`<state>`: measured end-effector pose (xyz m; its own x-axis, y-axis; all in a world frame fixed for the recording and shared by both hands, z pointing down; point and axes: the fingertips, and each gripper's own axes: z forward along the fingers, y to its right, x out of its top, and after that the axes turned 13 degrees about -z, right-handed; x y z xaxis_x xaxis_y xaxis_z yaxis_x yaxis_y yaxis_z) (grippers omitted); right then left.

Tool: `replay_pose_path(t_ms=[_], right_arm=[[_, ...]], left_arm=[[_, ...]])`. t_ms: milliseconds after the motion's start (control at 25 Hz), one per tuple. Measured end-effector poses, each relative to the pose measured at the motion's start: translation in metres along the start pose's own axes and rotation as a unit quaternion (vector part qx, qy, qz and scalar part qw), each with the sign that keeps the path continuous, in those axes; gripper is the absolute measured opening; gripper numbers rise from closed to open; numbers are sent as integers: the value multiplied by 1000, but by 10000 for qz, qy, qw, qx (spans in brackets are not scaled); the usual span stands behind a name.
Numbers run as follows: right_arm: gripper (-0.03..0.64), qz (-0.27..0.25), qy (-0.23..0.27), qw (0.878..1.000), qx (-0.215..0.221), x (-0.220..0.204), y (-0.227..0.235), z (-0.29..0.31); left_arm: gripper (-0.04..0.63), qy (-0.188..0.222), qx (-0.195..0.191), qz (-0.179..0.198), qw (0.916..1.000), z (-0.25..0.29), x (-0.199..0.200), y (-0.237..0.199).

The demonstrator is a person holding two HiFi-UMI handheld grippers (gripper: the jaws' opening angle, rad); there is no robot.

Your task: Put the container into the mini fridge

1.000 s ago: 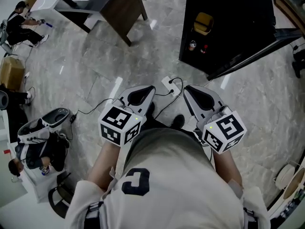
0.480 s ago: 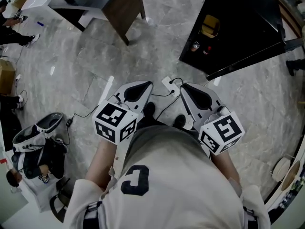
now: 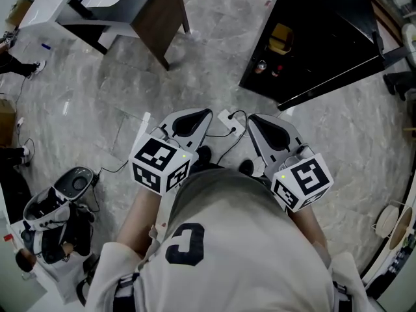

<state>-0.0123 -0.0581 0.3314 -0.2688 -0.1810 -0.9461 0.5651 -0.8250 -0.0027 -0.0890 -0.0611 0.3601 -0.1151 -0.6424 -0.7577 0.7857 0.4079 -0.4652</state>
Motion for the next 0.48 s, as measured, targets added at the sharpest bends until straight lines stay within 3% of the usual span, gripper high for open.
replay_pose_path(t_ms=[480], right_arm=[[32, -91, -117, 9997, 168, 0, 5, 13]], left_arm=[[54, -7, 55, -45, 10000, 7, 7, -9]])
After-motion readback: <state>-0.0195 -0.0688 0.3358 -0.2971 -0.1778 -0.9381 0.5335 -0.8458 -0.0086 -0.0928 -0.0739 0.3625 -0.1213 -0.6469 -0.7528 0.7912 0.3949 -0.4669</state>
